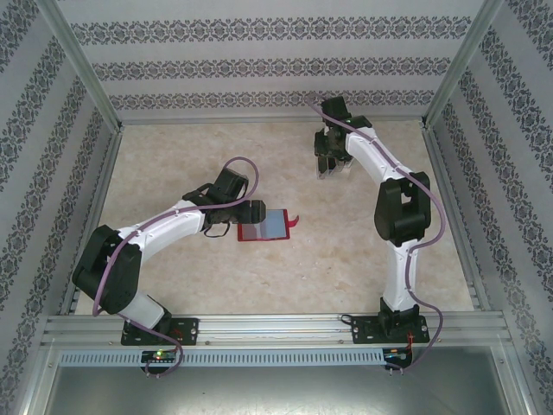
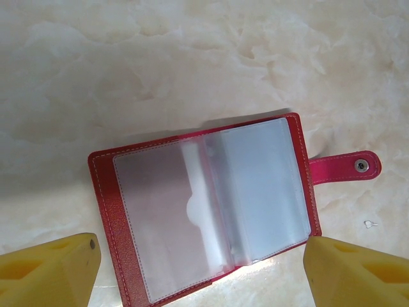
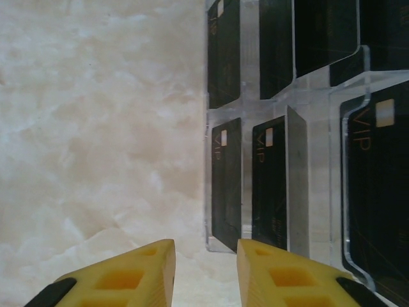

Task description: Put the credit cards into the card holder

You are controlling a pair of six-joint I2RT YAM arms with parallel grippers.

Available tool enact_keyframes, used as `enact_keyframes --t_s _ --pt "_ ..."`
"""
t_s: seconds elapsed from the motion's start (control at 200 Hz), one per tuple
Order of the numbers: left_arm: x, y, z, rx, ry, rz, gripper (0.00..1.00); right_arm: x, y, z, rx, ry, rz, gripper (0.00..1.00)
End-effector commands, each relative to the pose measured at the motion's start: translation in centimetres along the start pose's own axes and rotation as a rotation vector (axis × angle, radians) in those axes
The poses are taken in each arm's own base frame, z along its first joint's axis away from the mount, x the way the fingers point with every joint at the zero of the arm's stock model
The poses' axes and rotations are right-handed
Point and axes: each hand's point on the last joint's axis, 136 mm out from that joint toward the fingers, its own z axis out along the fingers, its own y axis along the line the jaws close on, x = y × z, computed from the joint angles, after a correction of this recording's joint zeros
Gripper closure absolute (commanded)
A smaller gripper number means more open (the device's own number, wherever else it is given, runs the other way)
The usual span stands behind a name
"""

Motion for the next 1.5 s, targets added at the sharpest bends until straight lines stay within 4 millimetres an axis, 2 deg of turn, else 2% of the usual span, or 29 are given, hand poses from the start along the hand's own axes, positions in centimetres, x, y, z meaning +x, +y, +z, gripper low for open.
enact_keyframes --t_s 0.0,0.27,0.575,0.974,1.329,1.494 --pt "-0.9 0.3 -0.7 -0.018 -0.016 -0.022 0.16 -0.8 -1.3 -0.7 0.069 -0.020 -0.031 0.69" --pt "-0.7 0.3 -0.3 -0.015 -0.007 -0.021 0.16 -0.1 -2.5 0.7 0.103 0.016 -0.039 0.71" --pt "-0.8 0.3 0.0 -0.015 0.000 -0.021 0.16 0.9 -0.4 2.0 0.056 0.047 -0.064 0.74" --pt "-0.7 0.3 0.0 -0.019 0.000 -0.018 0.16 1.3 -0.7 4.4 0.123 0.081 -0.078 0.73" --pt "-0.6 0.3 0.3 -0.014 0.002 -0.018 0.16 1.3 -1.0 4.1 0.130 0.081 -0.083 0.73" --pt "-0.5 0.3 0.4 -0.014 0.004 -0.017 0.16 0.2 -0.1 2.0 0.088 0.034 -0.073 0.73"
